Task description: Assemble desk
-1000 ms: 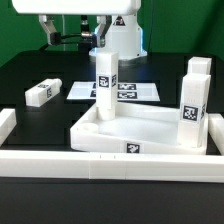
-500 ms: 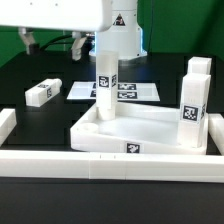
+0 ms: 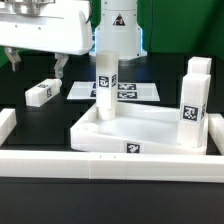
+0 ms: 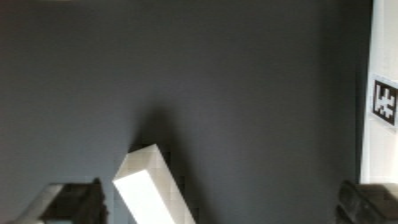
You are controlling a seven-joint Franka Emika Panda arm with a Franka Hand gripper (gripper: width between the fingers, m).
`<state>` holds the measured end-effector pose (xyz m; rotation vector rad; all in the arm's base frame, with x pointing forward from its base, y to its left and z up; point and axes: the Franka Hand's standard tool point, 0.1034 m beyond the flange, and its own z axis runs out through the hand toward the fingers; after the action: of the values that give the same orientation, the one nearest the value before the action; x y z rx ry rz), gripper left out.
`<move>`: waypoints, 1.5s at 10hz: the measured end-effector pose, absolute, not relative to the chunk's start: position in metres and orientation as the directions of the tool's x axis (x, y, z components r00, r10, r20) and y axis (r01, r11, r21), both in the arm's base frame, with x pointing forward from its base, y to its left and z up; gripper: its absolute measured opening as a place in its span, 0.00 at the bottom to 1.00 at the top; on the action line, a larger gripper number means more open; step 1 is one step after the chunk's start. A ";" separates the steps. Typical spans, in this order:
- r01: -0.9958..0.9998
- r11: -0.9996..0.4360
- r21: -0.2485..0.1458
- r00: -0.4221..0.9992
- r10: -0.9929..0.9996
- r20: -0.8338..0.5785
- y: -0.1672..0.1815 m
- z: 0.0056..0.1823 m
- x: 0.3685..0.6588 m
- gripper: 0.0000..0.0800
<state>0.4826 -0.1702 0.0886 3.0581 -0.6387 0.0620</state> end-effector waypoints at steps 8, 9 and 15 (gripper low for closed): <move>-0.346 -0.938 0.023 0.938 -0.346 -0.005 -0.208 0.060 0.444 0.81; -0.345 -0.938 -0.008 0.935 -0.343 -0.084 -0.200 0.059 0.440 0.81; -0.379 -0.917 -0.123 0.837 -0.283 -0.469 -0.188 0.058 0.434 0.81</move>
Offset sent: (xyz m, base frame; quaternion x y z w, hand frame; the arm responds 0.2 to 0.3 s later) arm -0.0418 -0.0195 -0.0463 0.0334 0.0039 0.0039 0.9994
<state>0.4341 -0.1882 0.0581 3.2120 -0.5860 -0.7647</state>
